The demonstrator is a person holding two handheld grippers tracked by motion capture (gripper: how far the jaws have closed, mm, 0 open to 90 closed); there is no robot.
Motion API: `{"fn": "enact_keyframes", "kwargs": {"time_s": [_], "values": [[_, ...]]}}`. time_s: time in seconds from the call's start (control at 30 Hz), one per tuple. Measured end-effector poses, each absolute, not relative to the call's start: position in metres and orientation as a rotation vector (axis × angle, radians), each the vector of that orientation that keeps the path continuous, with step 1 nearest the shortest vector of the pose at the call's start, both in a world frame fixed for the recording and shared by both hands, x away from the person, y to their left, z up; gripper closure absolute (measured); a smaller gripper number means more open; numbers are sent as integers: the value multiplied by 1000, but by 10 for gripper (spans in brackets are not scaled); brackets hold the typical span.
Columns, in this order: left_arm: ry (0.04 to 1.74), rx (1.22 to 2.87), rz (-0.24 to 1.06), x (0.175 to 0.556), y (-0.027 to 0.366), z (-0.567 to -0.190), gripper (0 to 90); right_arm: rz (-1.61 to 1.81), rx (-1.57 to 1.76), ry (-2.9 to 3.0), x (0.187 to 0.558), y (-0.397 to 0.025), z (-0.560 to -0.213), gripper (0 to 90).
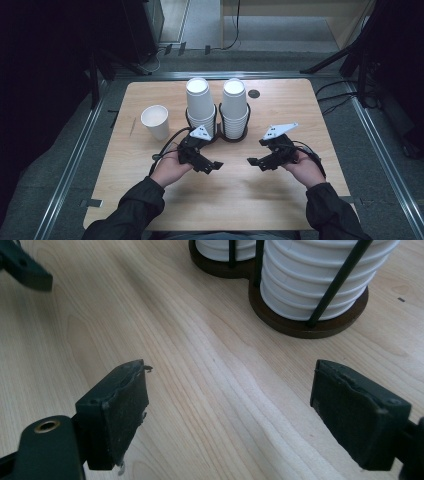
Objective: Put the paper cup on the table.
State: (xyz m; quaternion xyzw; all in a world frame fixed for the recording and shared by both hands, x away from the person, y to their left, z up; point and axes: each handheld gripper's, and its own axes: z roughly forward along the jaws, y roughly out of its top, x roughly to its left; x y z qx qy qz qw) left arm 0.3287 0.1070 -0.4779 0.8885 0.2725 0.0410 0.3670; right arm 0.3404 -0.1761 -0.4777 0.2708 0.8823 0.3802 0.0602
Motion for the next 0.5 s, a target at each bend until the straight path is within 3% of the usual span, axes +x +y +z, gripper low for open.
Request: {"fn": "enact_keyframes", "kwargs": {"time_s": [0.5], "values": [[636, 2331, 65, 331, 87, -487, 0, 1124, 811, 2692, 330, -170, -484, 156]]}}
